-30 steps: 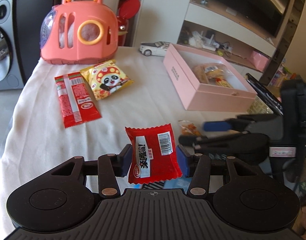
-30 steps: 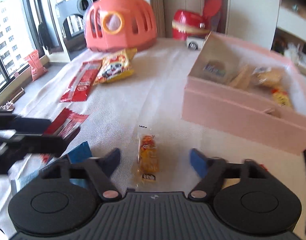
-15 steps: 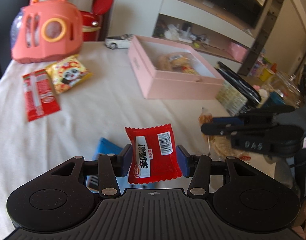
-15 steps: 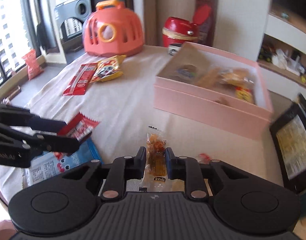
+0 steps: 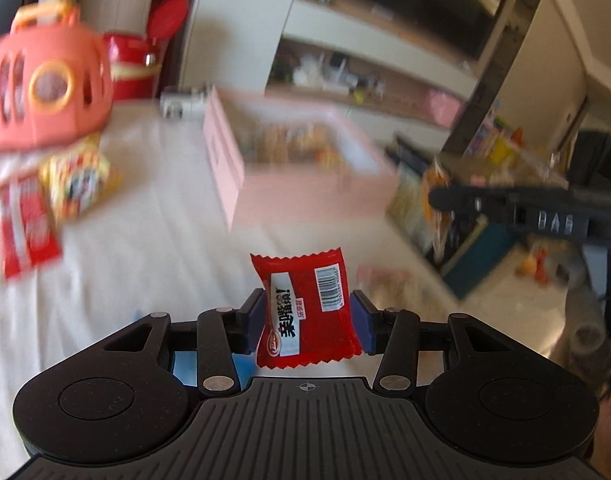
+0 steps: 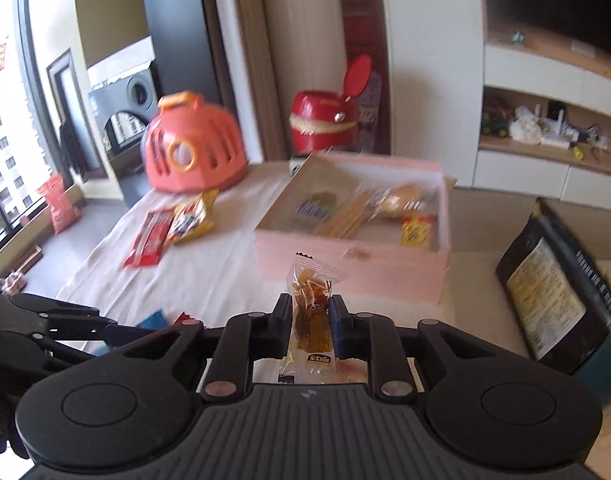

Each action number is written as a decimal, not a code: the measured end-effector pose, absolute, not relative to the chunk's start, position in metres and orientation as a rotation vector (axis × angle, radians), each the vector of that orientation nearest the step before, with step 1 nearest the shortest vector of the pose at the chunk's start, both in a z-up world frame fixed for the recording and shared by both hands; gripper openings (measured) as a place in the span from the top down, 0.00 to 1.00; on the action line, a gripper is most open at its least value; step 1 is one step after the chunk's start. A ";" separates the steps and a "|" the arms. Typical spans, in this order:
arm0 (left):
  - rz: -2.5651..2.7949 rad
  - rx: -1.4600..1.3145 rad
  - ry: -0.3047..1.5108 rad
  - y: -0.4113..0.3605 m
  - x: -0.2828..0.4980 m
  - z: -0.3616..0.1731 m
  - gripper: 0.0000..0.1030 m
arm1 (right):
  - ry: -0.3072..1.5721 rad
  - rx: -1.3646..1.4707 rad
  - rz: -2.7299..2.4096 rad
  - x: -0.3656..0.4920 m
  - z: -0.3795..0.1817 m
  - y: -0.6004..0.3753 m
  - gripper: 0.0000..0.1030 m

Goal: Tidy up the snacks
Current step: 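Grasp the small orange snack with the right tool while the left tool holds the candy pack, then release the candy pack into the box with the left tool while the right tool drops the orange snack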

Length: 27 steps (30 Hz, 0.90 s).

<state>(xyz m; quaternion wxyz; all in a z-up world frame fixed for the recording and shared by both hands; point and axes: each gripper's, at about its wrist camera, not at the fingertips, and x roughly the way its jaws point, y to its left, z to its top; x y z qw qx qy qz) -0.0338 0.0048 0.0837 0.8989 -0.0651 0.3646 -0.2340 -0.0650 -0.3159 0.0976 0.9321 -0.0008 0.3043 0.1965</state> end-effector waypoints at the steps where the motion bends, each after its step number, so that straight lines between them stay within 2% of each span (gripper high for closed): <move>1: -0.478 -0.136 0.715 0.004 -0.023 0.093 0.51 | 0.604 -0.004 0.387 -0.060 0.103 -0.318 0.81; 6: -0.486 -0.199 0.606 -0.010 0.065 0.126 0.50 | 0.530 0.026 0.330 -0.034 0.126 -0.332 0.81; 9: -0.489 -0.273 0.668 -0.025 0.134 0.121 0.43 | 0.528 0.051 0.308 -0.017 0.128 -0.338 0.81; 12: -0.430 -0.309 0.768 -0.034 0.183 0.100 0.43 | 0.547 0.067 0.295 -0.003 0.123 -0.340 0.81; 20: -0.463 -0.328 0.705 0.003 0.142 0.089 0.41 | 0.590 0.123 0.285 0.035 0.109 -0.345 0.81; 25: -0.486 -0.439 0.743 0.005 0.156 0.082 0.41 | 0.590 0.154 0.325 0.094 0.115 -0.314 0.81; 27: -0.478 -0.394 0.819 -0.009 0.171 0.080 0.42 | 0.613 0.151 0.347 0.124 0.121 -0.300 0.79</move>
